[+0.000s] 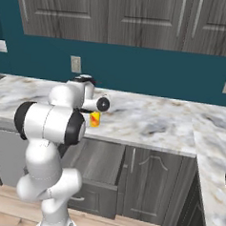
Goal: Pick up the straw from the left drawer and put it inside the smoothie cup.
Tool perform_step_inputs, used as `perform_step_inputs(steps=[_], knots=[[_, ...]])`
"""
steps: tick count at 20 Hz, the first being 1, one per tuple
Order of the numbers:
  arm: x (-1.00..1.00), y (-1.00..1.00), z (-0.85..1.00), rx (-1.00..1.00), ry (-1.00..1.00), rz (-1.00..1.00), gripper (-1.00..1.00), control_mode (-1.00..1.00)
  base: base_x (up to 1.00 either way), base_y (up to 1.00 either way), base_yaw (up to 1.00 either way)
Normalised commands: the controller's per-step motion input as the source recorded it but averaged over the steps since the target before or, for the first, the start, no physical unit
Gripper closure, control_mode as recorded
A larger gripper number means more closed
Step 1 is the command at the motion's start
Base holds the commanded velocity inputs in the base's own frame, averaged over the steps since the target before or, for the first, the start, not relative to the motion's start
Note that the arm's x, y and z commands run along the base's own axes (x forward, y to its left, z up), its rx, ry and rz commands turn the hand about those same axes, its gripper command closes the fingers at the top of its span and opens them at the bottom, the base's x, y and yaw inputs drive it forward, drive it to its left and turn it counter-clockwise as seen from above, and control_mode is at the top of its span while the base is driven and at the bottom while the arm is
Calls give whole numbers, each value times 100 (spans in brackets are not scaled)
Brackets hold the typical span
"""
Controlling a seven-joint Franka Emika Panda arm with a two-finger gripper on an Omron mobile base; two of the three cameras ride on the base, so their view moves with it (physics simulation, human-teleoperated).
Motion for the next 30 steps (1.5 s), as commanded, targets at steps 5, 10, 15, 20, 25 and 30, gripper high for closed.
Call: perform_step_inputs(steps=[5, 10, 15, 20, 25, 30], knots=[[31, 0, 0, 0, 6, 0, 100, -100, 0, 0, 0], [33, 0, 0, 0, 7, 1, 100, -100, 0, 0, 0], [37, -1, 0, 2, 4, 2, 100, -100, 0, 0, 0], [35, -1, 2, 3, 0, 3, 100, -100, 0, 0, 0], [28, 0, 0, 2, 0, 6, 100, -100, 0, 0, 0], [25, -1, 0, 3, -1, 5, 100, -100, 0, 0, 0]])
